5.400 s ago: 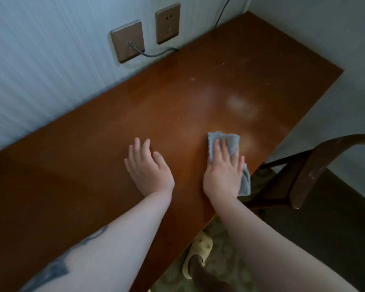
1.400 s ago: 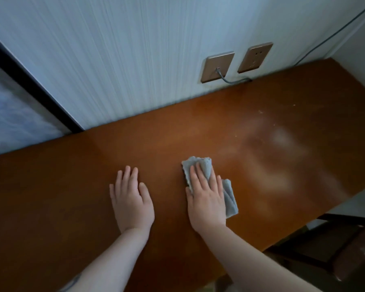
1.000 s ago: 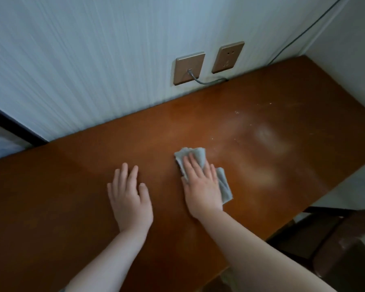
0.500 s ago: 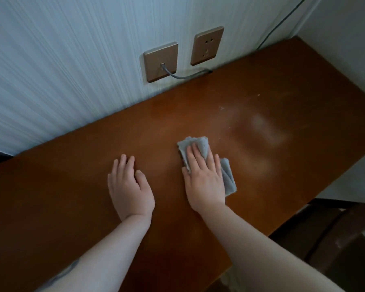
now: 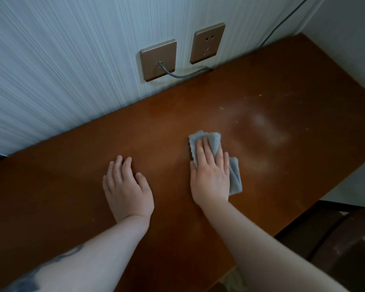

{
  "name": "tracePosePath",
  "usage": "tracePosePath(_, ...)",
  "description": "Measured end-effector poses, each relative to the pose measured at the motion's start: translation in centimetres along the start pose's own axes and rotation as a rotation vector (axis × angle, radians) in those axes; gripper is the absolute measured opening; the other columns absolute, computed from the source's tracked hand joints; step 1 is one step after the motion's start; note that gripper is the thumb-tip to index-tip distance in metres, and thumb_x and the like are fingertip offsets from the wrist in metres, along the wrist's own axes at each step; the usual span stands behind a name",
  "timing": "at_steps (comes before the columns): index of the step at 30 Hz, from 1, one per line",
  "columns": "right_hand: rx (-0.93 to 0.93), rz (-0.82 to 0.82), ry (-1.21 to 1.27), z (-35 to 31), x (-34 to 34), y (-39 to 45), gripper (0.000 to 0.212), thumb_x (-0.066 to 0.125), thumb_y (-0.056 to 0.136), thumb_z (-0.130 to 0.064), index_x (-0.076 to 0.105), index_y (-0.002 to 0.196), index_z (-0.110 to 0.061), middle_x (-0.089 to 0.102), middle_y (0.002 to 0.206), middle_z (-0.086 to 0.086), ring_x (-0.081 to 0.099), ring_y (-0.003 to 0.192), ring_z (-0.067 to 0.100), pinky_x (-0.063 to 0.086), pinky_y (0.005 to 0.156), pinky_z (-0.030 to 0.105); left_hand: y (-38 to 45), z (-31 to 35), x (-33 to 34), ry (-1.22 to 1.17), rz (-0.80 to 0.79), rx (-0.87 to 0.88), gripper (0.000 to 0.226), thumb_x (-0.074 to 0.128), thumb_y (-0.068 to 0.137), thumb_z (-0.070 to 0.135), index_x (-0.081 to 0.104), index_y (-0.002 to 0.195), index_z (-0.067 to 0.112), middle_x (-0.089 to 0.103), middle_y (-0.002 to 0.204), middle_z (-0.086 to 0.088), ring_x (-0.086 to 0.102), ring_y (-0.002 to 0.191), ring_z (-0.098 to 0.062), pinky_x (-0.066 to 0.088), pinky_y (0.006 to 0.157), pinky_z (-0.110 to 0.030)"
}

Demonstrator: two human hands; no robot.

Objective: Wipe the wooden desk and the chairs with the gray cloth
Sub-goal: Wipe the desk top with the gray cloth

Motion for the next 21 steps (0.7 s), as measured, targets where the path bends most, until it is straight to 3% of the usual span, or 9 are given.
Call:
tracePosePath(2,-0.032,0.013,-0.01,-1.4,0.2,-2.5,0.059,0.031,0.101,-0.038,0.013,0.155,-0.023,0.014,0.161,-0.002,0.001,0.148,0.026,0.0,0.12,0.045,0.1,0.0,0.1,0.007,-0.001,-0.003,0.04,0.045,0.096,0.019,0.048,0.136,0.014,0.041,0.148,-0.006,0.026,0.142,-0.024,0.019,0.117,-0.046)
tracePosePath(4,-0.315,-0.072,0.006,-4.9,1.1,-4.2,0.058,0.038,0.098,-0.032,0.022,0.153,-0.023,0.025,0.158,-0.001,0.005,0.148,0.027,-0.001,0.118,0.045,0.2,0.0,0.2,-0.01,0.021,0.0,0.04,0.043,0.094,0.016,0.051,0.133,0.012,0.044,0.145,-0.008,0.031,0.14,-0.026,0.022,0.116,-0.048)
tracePosePath(6,-0.583,-0.177,-0.011,-7.6,1.2,-3.7,0.057,0.034,0.1,-0.032,0.017,0.154,-0.025,0.017,0.16,-0.005,-0.003,0.149,0.024,-0.009,0.118,0.041,0.3,-0.1,0.0,-0.032,0.046,0.004,0.039,0.042,0.092,0.014,0.054,0.13,0.009,0.048,0.142,-0.01,0.035,0.137,-0.028,0.026,0.113,-0.05)
tracePosePath(7,-0.62,-0.182,-0.019,-7.8,0.9,-2.2,0.058,0.034,0.1,-0.032,0.013,0.154,-0.027,0.012,0.161,-0.007,-0.005,0.148,0.022,-0.013,0.117,0.039,0.3,-0.1,0.0,-0.034,0.042,0.007,0.039,0.044,0.093,0.013,0.054,0.13,0.009,0.048,0.142,-0.01,0.034,0.137,-0.028,0.026,0.113,-0.05)
tracePosePath(9,-0.531,-0.164,-0.047,-6.2,0.6,1.0,0.058,0.034,0.101,-0.031,0.011,0.155,-0.029,0.009,0.161,-0.009,-0.003,0.148,0.022,-0.016,0.114,0.036,0.2,-0.1,0.0,-0.04,0.026,0.01,0.039,0.049,0.093,0.013,0.052,0.132,0.01,0.045,0.145,-0.009,0.031,0.139,-0.027,0.023,0.115,-0.049)
tracePosePath(12,-0.108,-0.068,-0.01,-0.3,-0.3,2.9,0.055,0.027,0.103,-0.036,0.009,0.155,-0.03,0.008,0.161,-0.01,0.0,0.149,0.021,-0.012,0.117,0.035,0.0,0.0,-0.2,-0.032,0.003,-0.001,0.04,0.047,0.095,0.016,0.049,0.135,0.013,0.041,0.148,-0.007,0.027,0.141,-0.024,0.019,0.117,-0.047)
tracePosePath(14,0.076,0.021,-0.01,2.8,-0.7,0.6,0.054,0.024,0.103,-0.039,0.011,0.155,-0.028,0.008,0.161,-0.009,0.0,0.149,0.019,-0.006,0.12,0.038,0.0,0.0,-0.2,-0.021,-0.014,-0.005,0.041,0.046,0.096,0.017,0.047,0.136,0.014,0.04,0.149,-0.006,0.026,0.142,-0.024,0.018,0.118,-0.047)
tracePosePath(16,0.081,0.051,-0.04,3.5,-0.6,-2.6,0.053,0.022,0.103,-0.04,0.017,0.154,-0.026,0.013,0.161,-0.008,0.003,0.149,0.018,0.0,0.121,0.04,-0.1,-0.1,-0.2,-0.016,-0.022,-0.011,0.041,0.045,0.096,0.017,0.046,0.136,0.013,0.039,0.149,-0.007,0.026,0.142,-0.024,0.018,0.118,-0.047)
tracePosePath(21,-0.017,-0.017,-0.045,1.1,0.0,-5.6,0.056,0.018,0.101,-0.043,0.017,0.154,-0.025,0.017,0.16,-0.007,0.002,0.149,0.019,0.0,0.121,0.04,-0.1,0.0,0.0,-0.008,-0.035,-0.006,0.041,0.044,0.096,0.018,0.045,0.137,0.014,0.038,0.149,-0.008,0.025,0.142,-0.025,0.019,0.117,-0.048)
Point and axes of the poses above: each hand's wrist, its own y-axis towards the middle knuckle, its own x-axis out of the palm, z = x × y, the point moved 3 cm from there along y, towards the middle knuckle
